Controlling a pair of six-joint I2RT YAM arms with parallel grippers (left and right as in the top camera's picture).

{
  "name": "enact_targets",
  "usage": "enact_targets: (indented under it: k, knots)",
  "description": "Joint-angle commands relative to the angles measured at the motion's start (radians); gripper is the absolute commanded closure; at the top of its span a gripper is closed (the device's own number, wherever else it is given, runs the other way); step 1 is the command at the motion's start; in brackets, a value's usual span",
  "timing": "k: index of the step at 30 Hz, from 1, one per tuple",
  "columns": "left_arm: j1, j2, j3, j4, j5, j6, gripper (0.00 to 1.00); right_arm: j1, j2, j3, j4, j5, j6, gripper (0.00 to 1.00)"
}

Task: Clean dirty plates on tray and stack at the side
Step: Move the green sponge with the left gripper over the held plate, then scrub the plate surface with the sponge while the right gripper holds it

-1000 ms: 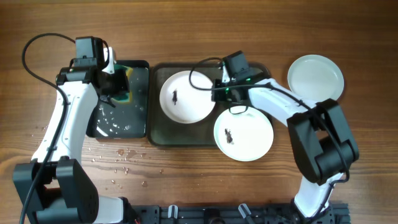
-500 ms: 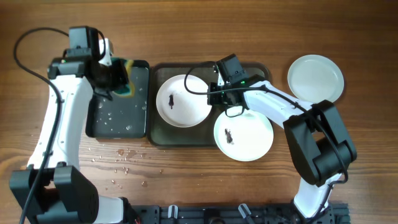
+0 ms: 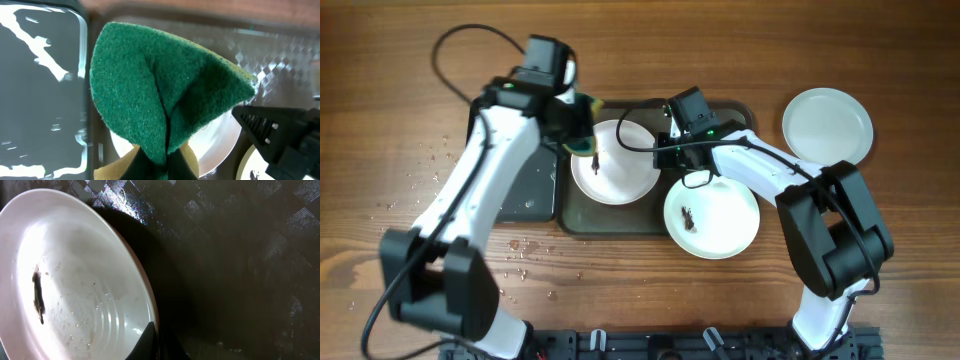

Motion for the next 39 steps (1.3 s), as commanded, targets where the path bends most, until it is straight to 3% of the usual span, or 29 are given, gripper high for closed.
enact_targets:
  k: [1,20,39]
  knots:
    - [-0.048,0.080,0.016,0.010,-0.006,-0.032,0.96,-0.002,0.012,-0.012,0.004,0.021,0.013,0.96]
    - [-0.053,0.166,-0.034,0.025,-0.011,-0.057,0.96,-0.002,0.012,-0.012,0.004,0.021,0.014,0.96]
    - [-0.053,0.172,-0.294,0.271,-0.035,-0.154,0.96,-0.002,0.012,-0.012,0.008,0.021,0.004,0.96]
